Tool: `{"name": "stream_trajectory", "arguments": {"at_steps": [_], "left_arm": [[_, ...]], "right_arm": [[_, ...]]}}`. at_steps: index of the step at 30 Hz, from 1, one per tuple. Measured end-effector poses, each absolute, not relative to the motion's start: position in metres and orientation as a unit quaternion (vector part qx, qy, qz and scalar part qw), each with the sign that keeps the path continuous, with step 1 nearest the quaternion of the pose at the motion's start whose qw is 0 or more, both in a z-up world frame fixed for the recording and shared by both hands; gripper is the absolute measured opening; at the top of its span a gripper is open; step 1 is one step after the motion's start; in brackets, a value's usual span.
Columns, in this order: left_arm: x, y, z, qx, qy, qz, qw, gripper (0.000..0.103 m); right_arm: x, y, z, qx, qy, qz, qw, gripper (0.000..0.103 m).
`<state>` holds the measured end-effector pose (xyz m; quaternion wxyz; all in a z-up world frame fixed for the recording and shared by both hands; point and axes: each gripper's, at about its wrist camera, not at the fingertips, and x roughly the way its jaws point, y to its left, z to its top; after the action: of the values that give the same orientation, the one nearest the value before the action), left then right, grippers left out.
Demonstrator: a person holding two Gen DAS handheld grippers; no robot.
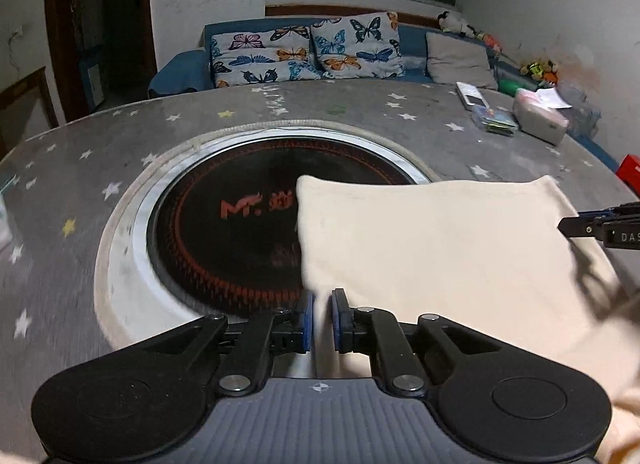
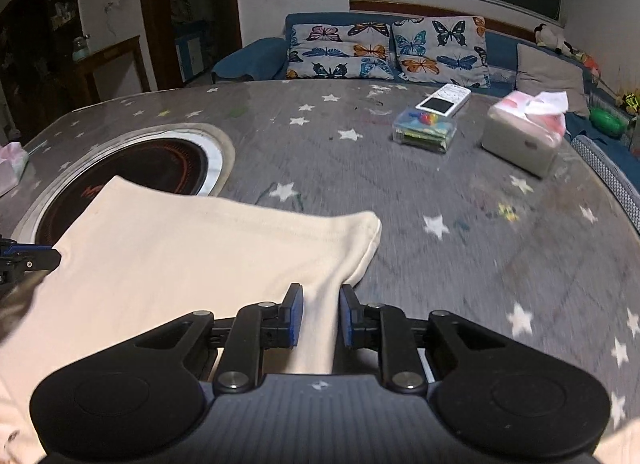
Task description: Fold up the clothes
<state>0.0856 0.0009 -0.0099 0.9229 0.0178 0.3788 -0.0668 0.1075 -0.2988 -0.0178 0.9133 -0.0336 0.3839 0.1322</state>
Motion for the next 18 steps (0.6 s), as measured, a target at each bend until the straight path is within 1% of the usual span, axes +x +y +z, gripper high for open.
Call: {"name": "stream_trajectory", "arguments": {"at_steps": [9, 14, 16, 18], "left_arm": [[0.138, -0.009, -0.009, 0.059, 0.389, -0.053, 0.918, 0.011], [0.155, -0.006, -0.009, 0.051, 0.388, -0.041, 0.919, 0.011], [0.157, -0.003, -0.01, 0.047, 0.385, -0.04, 0.921, 0.012], [0.157, 0.001, -0.01, 0.043, 0.382, -0.041, 0.922, 0.016]], "right_arm": [[0.154, -0.287, -0.019, -0.042, 0.382, 0.117, 0.916, 0.017], [0.185, -0.278, -0.02, -0.054, 0.383, 0.115, 0.915, 0.015], [0.197, -0.274, -0.02, -0.06, 0.383, 0.113, 0.915, 0.015], [0.208, -0.269, -0.02, -0.066, 0.385, 0.113, 0.914, 0.015]]}}
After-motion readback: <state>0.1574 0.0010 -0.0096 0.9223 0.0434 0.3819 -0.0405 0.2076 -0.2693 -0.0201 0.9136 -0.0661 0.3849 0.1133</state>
